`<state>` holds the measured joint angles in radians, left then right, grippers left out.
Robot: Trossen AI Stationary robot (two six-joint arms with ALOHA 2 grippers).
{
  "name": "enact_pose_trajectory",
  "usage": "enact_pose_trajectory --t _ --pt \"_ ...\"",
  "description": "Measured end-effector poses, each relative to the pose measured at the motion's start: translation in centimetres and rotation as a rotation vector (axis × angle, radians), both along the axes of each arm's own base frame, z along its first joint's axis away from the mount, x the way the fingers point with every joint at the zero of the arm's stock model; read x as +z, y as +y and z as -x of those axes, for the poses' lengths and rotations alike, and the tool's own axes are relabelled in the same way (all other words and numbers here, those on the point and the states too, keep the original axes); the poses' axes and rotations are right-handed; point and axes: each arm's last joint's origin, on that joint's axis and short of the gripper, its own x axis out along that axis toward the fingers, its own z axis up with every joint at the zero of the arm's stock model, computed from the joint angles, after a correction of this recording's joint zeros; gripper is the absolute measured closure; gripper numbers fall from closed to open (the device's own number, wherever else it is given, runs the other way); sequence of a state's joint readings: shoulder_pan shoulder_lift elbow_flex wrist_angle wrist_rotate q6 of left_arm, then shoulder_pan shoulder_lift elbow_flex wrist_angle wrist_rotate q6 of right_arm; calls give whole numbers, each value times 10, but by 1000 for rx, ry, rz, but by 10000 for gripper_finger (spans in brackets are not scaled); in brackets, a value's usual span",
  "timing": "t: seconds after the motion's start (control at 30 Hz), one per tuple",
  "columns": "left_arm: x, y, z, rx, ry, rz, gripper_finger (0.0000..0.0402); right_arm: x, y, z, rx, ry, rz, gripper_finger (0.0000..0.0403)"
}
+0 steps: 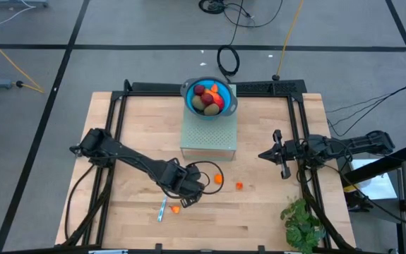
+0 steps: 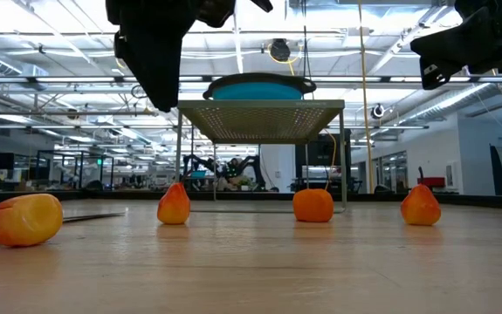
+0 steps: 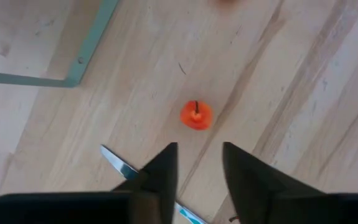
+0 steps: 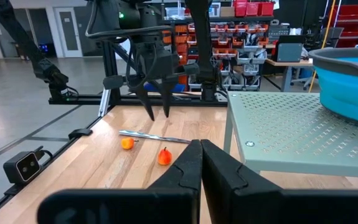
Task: Pick & Place Fruit
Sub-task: Put the top Pear into the blue strainer bowl on the shelf
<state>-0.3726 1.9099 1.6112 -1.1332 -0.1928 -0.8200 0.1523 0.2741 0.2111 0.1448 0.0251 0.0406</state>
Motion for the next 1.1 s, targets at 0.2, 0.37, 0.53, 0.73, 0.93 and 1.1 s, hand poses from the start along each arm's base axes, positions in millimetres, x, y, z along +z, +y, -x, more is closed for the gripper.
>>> enact_pose_trajectory --t 0.2,0.37,0.53,0.73,0.93,1.1 --pt "-4 0 2 1 7 -20 172 0 0 0 0 0 0 403" --pt "-16 -5 6 -10 16 -25 100 0 0 0 0 0 0 403" --pt "-26 -14 9 -31 -12 -14 52 0 0 0 0 0 0 403" --pt "-41 -26 10 -79 -83 -3 35 0 0 0 0 0 0 403" --pt "-61 -25 14 -82 -114 -41 45 0 0 0 0 0 0 403" --pt "-79 -21 17 -64 -152 -51 41 0 0 0 0 0 0 403"
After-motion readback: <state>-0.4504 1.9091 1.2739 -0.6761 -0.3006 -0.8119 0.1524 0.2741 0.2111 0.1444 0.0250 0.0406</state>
